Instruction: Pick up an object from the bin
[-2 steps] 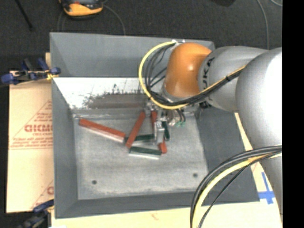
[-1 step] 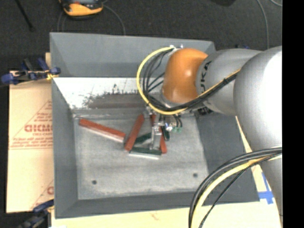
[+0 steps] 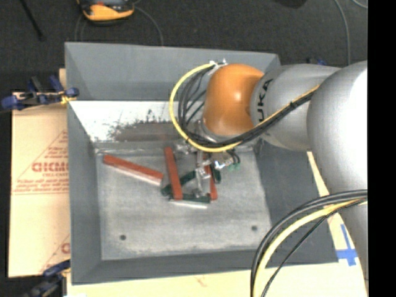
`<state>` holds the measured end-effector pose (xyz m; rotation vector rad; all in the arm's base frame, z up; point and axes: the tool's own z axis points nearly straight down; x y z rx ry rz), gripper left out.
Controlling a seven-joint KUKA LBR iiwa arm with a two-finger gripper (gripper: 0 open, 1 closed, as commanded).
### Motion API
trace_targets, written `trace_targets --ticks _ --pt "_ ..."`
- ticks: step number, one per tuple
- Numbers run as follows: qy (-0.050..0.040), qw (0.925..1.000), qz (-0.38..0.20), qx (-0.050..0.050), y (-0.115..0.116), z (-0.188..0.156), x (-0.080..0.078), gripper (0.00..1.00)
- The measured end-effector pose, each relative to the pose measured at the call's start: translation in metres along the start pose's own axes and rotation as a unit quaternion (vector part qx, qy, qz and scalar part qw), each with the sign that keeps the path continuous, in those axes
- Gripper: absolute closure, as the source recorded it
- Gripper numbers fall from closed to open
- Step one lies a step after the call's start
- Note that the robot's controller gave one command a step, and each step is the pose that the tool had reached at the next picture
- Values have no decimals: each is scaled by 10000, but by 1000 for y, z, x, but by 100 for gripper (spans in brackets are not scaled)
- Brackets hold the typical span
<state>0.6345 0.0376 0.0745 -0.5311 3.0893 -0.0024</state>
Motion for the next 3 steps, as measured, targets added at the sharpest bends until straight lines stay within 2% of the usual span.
trace_targets --ticks 1,2,3 --pt "5 9969 -783 -19 45 3 -17 100" --pt "5 9969 -781 -20 45 3 -17 100" --pt "9 9940 -1096 -11 50 -108 -7 100"
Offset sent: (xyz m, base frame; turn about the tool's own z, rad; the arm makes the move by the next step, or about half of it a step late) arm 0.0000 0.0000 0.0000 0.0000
